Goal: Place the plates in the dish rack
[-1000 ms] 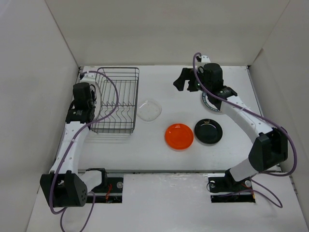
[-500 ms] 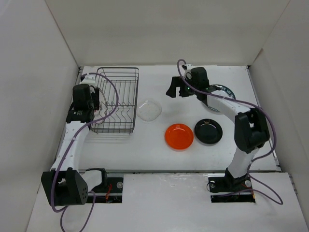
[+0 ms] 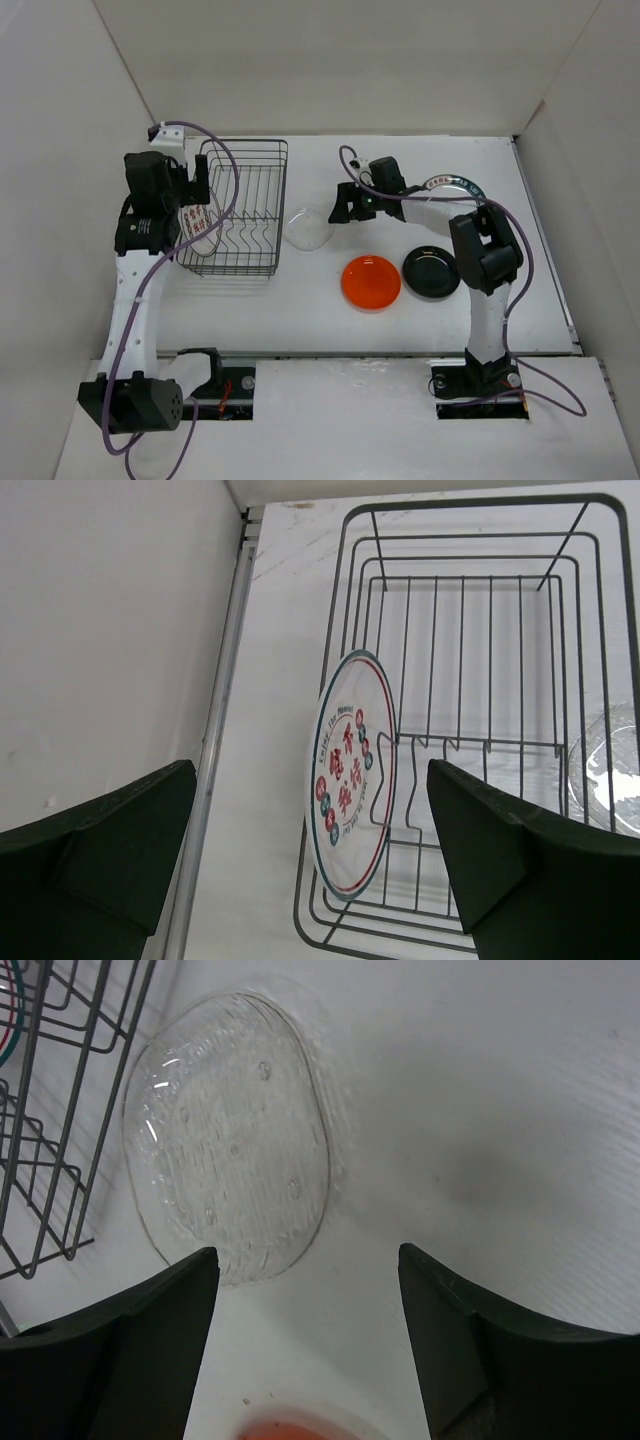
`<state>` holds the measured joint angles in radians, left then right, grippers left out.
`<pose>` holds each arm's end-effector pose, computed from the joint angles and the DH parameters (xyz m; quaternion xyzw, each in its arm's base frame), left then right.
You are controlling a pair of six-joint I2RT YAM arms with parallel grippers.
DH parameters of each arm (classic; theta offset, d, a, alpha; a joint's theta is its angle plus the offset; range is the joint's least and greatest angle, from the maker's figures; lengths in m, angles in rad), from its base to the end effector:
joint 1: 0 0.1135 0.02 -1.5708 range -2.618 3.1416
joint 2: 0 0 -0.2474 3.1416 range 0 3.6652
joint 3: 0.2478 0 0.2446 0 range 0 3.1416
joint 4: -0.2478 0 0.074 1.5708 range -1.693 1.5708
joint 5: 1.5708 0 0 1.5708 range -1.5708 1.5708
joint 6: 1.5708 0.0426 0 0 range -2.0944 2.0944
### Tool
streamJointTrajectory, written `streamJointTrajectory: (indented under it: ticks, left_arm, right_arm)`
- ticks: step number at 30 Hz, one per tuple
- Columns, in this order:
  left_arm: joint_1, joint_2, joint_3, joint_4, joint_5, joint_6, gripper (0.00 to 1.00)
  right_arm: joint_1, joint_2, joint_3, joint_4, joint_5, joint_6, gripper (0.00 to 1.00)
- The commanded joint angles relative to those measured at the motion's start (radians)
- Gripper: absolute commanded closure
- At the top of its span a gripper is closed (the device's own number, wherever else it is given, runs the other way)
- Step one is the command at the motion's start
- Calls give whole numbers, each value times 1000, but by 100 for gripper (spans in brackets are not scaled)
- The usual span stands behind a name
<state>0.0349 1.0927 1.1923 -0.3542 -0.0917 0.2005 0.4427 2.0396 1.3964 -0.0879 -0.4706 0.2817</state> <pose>0.2485 0.0126 0.3871 0.0374 0.7899 0.1078 0.6025 0.3901 0.2063 0.1652 -0.1661 0.8775 0.3395 0.2952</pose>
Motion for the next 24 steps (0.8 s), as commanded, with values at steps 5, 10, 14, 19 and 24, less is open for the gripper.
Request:
streamJointTrajectory:
  ticks: [5,10,14,19,24]
  left_arm:
    - [10,-36,66,-58,63,-26,0]
    - [10,-36,66,-68,63,-26,0]
    - [10,-36,86,-77,63,-26,0]
    - [10,-36,95,-77,53,-26,0]
    - [10,-36,95,-77,63,-26,0]
  right_arm:
    - [16,79,82,76,-37,54,29]
    - [16,123,93,76,-37,92,44]
    - [16,134,102,76,-28,111,56]
    - [25,156,133,47,-28,120,69]
    - [25,175,153,13,24,149,96]
